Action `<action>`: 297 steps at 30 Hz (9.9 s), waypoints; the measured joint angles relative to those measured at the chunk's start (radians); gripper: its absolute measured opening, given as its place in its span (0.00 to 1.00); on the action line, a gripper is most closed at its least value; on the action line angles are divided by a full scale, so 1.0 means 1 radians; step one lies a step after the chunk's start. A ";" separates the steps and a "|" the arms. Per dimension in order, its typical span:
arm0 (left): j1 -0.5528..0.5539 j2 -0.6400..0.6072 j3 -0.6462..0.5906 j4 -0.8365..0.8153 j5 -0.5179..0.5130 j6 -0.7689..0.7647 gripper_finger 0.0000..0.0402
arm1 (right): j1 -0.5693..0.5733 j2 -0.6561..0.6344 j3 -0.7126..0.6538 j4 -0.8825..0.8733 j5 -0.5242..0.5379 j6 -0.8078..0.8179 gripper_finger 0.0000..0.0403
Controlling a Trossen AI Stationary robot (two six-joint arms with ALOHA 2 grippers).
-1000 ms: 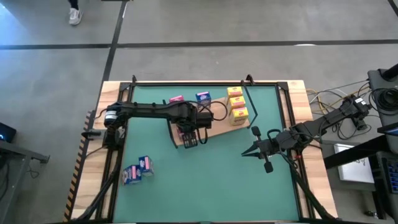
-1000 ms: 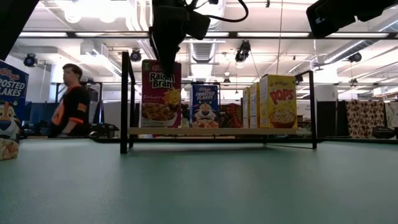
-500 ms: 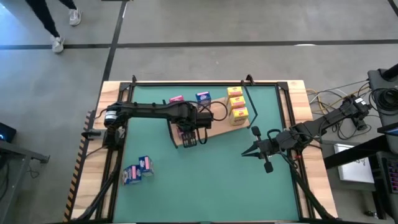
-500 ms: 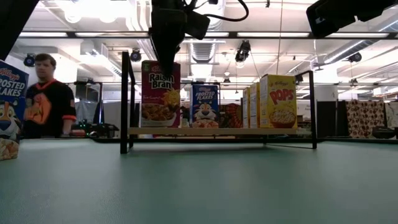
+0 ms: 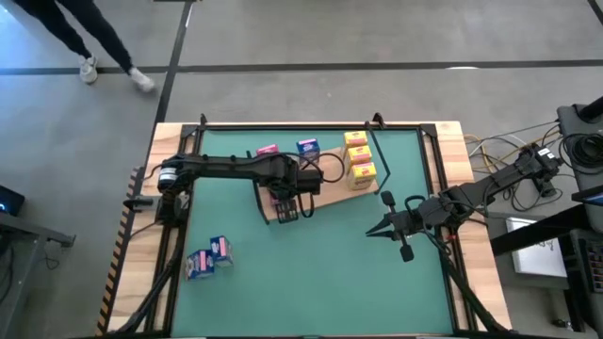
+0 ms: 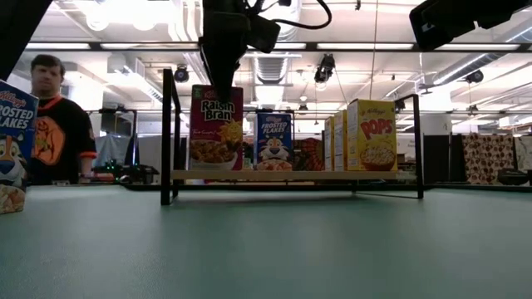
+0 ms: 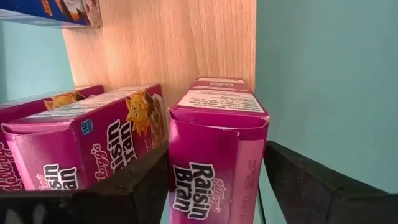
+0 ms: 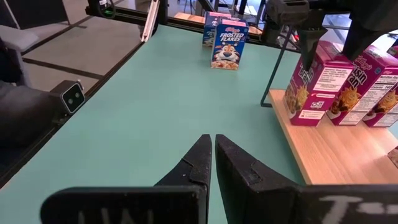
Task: Stack cereal on shelf
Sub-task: Put the pink cereal box on the shelf aligned with the other pink cereal boxes
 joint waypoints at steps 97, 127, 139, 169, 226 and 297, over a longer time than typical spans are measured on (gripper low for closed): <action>-0.567 -0.745 -0.913 0.742 -0.761 -0.150 0.58 | -0.393 0.984 0.692 0.054 0.238 -0.095 0.03; -0.567 -0.744 -0.915 0.590 -0.763 -0.319 0.59 | -0.374 0.996 0.690 0.244 0.107 -0.114 0.03; -0.567 -0.744 -0.916 0.596 -0.763 -0.319 0.59 | -0.373 0.959 0.691 0.163 0.131 -0.157 0.03; -0.567 -0.744 -0.917 0.664 -0.772 -0.326 0.59 | -0.409 0.962 0.705 0.244 0.131 -0.192 0.03; -0.324 -0.605 -0.743 0.772 -0.534 -0.104 0.04 | -0.221 0.498 0.327 0.131 0.141 -0.034 0.03; -0.114 -0.398 -0.608 0.573 -0.207 -0.004 0.55 | -0.196 0.321 0.166 0.137 0.129 -0.064 0.03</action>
